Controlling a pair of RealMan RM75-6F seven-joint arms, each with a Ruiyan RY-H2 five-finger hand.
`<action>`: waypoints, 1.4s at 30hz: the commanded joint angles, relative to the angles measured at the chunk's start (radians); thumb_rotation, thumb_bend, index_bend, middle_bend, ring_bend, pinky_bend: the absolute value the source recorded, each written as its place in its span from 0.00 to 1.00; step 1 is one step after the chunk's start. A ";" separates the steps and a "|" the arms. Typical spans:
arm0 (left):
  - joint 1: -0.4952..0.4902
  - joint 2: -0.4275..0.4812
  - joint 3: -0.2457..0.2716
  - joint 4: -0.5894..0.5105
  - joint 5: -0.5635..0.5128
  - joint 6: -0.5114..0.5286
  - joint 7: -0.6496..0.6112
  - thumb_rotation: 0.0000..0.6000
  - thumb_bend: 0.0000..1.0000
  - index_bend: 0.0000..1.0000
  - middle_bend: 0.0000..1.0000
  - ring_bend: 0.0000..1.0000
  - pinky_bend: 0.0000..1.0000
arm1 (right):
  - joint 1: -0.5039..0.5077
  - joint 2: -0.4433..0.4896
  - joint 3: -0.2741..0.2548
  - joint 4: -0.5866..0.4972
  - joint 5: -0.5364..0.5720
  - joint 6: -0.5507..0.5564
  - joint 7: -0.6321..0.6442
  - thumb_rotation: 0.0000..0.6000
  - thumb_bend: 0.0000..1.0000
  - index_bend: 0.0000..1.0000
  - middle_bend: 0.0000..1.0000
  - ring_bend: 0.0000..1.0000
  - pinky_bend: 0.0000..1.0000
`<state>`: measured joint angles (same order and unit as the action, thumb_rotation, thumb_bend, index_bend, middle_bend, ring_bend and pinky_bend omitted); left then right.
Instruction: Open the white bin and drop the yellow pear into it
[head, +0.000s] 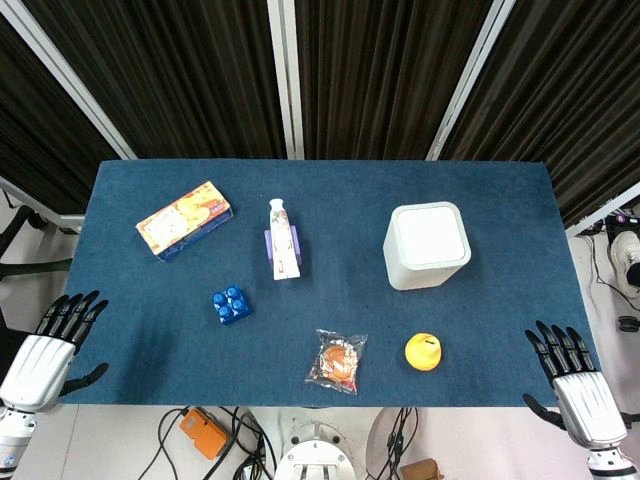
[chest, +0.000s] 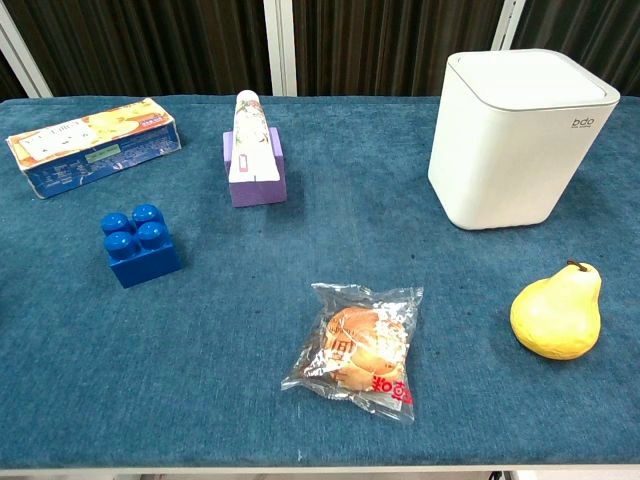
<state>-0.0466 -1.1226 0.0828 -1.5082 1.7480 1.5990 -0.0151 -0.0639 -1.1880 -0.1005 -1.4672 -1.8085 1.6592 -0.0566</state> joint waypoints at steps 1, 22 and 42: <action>0.000 0.000 -0.001 0.001 -0.002 0.000 -0.002 1.00 0.13 0.00 0.00 0.00 0.03 | 0.001 0.000 -0.001 -0.001 -0.001 -0.001 0.001 1.00 0.29 0.00 0.00 0.00 0.00; -0.008 0.017 -0.010 0.005 -0.013 -0.001 -0.052 1.00 0.13 0.00 0.00 0.00 0.03 | 0.384 0.052 0.281 -0.299 0.161 -0.394 -0.147 1.00 0.29 0.00 0.14 0.00 0.00; -0.011 0.018 -0.015 0.000 -0.027 -0.011 -0.052 1.00 0.14 0.00 0.00 0.00 0.03 | 0.542 -0.009 0.286 -0.289 0.394 -0.621 -0.223 1.00 0.29 0.00 0.26 0.00 0.00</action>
<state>-0.0573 -1.1043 0.0680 -1.5085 1.7215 1.5883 -0.0671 0.4756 -1.1932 0.1905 -1.7605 -1.4115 1.0406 -0.2783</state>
